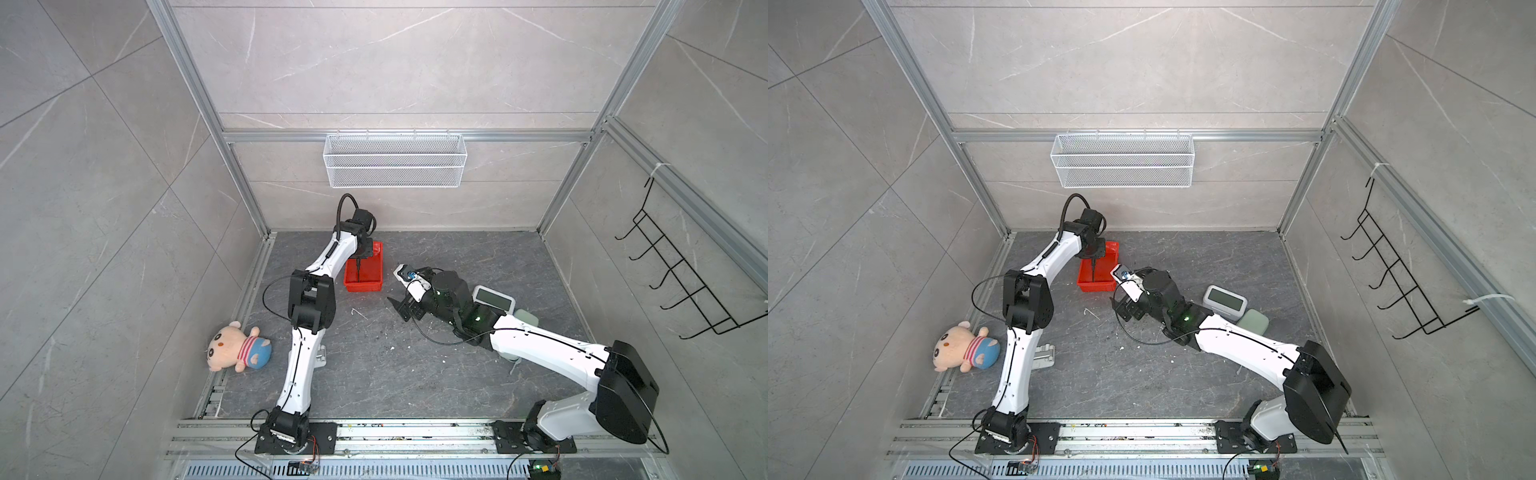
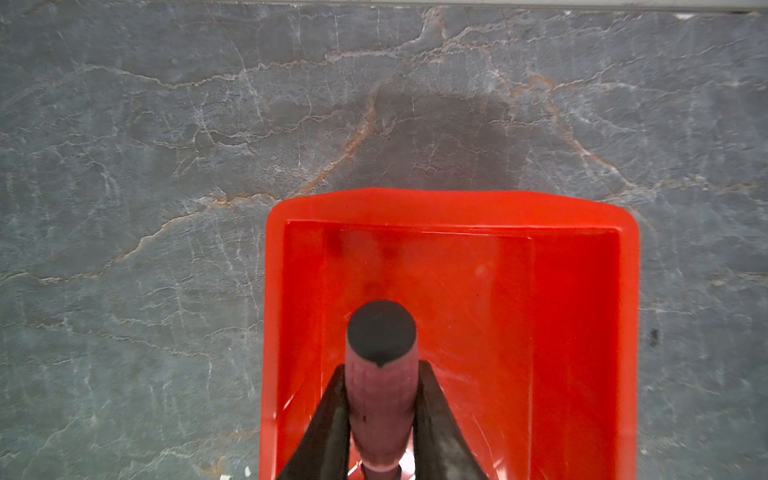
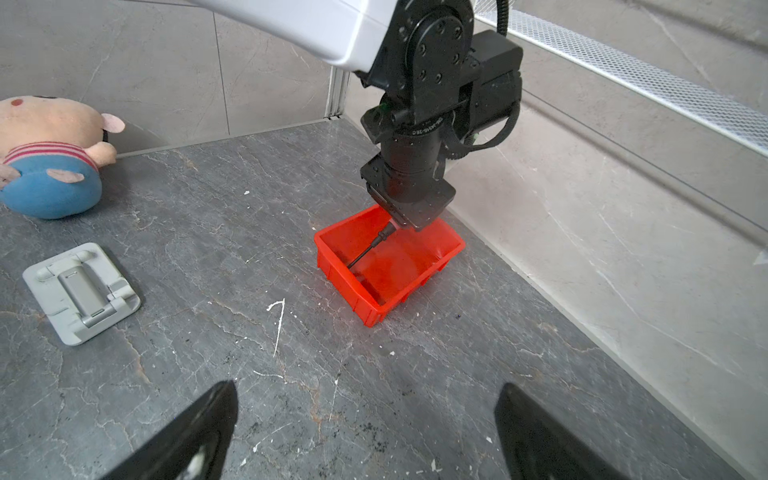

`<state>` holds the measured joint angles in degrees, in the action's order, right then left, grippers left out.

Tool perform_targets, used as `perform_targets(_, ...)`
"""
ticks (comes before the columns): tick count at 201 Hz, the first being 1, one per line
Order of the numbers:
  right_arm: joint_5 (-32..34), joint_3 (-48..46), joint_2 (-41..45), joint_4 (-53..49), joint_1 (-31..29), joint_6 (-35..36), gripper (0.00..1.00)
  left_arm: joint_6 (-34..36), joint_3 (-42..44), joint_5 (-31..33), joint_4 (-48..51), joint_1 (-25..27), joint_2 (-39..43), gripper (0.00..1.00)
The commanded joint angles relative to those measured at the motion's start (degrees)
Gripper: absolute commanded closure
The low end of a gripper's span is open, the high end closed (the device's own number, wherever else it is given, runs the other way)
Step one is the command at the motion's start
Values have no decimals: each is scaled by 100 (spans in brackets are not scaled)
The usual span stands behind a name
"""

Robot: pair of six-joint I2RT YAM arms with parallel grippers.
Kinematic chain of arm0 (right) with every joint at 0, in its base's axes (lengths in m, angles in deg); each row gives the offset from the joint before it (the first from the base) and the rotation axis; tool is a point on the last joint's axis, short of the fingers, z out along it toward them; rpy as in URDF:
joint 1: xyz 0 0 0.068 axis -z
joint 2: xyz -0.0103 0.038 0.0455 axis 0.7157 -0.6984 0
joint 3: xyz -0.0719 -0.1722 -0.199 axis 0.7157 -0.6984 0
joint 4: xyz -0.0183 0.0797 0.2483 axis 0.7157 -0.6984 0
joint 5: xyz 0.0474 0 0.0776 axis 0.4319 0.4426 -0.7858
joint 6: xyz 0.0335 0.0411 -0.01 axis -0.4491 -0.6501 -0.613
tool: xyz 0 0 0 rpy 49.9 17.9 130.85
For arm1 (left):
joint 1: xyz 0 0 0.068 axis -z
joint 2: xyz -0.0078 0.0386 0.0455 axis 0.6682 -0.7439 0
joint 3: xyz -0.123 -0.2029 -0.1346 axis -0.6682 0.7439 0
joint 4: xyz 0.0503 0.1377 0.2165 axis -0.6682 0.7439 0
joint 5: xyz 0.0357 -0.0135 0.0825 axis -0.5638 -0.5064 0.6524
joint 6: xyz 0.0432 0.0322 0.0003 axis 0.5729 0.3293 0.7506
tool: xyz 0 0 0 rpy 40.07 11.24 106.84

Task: Put the screwdriver in the bin
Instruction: 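Lower the screwdriver into the red bin and open the left gripper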

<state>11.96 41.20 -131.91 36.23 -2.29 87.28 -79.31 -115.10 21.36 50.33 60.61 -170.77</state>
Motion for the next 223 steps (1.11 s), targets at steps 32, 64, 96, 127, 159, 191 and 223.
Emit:
perform_targets(32, -1, 82, 150, -122, -34, -189, 1, -5, -204, 118, -8, -32, -243, 94)
perform_targets(64, 13, 5, 185, -109, -29, -226, 1, -19, -213, 89, -50, -35, -339, 91)
perform_targets(96, 69, -45, 247, -118, -33, -218, 1, -8, -239, 90, -70, -31, -376, 87)
perform_targets(127, 96, -82, 300, -91, -35, -235, 1, -6, -257, 104, -113, -31, -302, 79)
perform_targets(159, 96, -102, 348, -77, -29, -236, 1, -11, -276, 99, -141, -30, -178, 69)
perform_targets(191, 94, -111, 396, -54, -30, -253, 1, -7, -227, 86, -148, -29, 42, 56)
perform_targets(223, 92, -128, 439, -21, -35, -287, 1, -43, 84, -97, -417, -21, 468, 41)
